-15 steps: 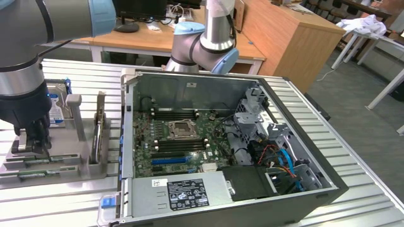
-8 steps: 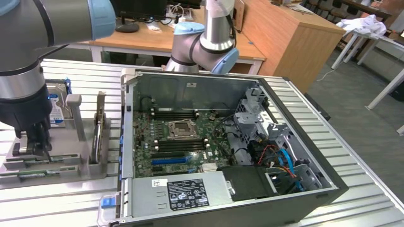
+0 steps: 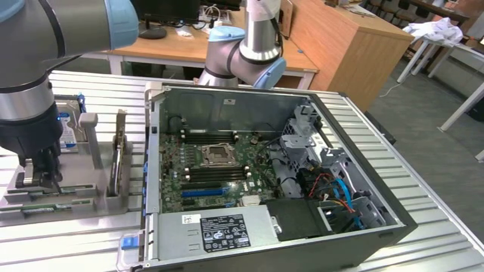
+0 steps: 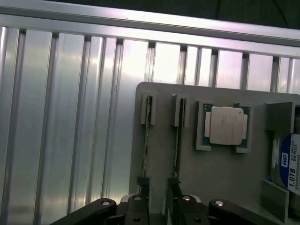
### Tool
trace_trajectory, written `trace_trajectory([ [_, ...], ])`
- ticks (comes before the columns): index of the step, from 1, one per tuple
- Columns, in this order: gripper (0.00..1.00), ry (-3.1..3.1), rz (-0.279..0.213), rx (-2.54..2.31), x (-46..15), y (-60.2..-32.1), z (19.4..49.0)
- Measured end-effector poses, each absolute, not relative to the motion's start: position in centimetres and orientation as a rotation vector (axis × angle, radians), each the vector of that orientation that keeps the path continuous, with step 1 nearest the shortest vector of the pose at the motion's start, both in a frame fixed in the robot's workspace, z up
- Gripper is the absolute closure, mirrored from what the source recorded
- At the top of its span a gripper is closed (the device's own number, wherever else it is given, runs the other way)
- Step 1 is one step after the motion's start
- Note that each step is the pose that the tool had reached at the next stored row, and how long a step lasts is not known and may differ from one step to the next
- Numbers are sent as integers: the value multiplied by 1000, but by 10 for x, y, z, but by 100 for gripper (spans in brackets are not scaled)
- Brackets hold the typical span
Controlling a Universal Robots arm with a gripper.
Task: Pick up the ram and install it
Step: 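Pick up the ram and move it above insertion slot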
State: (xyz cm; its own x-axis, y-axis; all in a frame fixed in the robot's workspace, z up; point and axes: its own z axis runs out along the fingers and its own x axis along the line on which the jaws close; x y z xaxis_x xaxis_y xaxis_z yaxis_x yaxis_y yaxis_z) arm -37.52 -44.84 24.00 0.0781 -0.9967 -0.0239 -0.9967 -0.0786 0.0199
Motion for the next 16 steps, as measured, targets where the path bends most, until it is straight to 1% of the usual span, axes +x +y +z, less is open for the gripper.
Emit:
trace_trajectory([
  [9,70,2130,51,-2304,-376,-459,240],
  [16,70,2130,51,-2304,-376,-459,239],
])
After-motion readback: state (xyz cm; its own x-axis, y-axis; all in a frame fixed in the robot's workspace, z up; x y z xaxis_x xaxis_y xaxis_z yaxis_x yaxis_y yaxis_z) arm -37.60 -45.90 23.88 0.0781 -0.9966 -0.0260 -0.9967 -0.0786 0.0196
